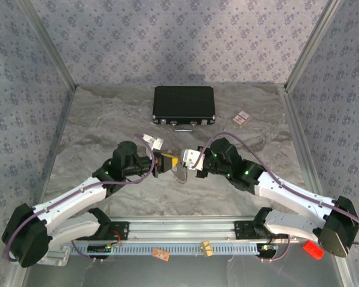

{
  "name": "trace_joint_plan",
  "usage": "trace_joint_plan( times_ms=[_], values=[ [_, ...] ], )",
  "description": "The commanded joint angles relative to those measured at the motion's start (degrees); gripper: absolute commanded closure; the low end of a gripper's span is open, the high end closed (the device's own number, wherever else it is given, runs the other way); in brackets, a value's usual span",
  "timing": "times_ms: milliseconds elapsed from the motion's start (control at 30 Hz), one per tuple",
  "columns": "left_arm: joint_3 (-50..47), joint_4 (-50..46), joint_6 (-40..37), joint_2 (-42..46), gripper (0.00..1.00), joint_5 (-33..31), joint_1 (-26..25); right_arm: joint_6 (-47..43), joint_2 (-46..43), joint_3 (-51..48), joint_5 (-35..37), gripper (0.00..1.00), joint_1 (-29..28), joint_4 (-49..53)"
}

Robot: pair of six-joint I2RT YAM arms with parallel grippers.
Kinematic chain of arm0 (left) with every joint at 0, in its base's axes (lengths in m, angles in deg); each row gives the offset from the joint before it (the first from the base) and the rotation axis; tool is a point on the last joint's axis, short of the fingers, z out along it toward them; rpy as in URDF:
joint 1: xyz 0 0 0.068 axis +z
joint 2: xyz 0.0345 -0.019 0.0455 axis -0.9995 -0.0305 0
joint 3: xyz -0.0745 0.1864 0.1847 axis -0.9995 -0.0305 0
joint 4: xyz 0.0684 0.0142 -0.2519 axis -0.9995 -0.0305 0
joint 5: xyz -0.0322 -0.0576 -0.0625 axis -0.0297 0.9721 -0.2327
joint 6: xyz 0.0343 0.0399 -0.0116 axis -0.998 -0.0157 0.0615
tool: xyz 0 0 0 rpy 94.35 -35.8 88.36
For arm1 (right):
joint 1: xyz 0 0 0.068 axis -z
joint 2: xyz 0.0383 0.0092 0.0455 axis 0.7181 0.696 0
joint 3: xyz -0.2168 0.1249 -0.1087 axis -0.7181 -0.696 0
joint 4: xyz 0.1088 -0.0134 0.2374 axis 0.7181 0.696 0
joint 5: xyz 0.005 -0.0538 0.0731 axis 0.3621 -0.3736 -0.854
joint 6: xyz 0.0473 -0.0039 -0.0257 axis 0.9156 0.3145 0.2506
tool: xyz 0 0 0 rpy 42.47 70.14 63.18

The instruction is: Put the keys on the keyring

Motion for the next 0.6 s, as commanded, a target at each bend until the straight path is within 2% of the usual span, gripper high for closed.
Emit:
trace_joint_plan(
  times_ms=[0,400,433,467,500,567],
  values=[
    [-0.28,4.18,0.76,0.67,1.00,0.67,0.19,1.13,0.20,0.97,-3.95,1.00,-0.60,1.95],
    [-1.28,5.74,0.31,0.96,1.00,-0.95,0.19,3.05,0.94,2.13,-8.18,1.00,-0.37,2.74],
    [-1.48,6.03,-0.17,1.09,1.00,-1.00,0.22,3.09,1.03,2.18,-8.03,0.90,-0.34,2.81],
    [-1.88,6.46,-1.01,1.27,1.00,-1.10,0.27,3.15,1.07,2.23,-7.76,0.71,-0.34,3.09],
    [-2.35,7.06,-2.21,1.65,1.00,-1.19,0.21,3.04,0.96,2.28,-7.59,0.59,-0.30,3.70],
    [-3.45,7.96,-6.03,2.50,1.00,-1.85,0.04,3.26,0.47,2.31,-7.98,0.50,0.06,4.84]
  ],
)
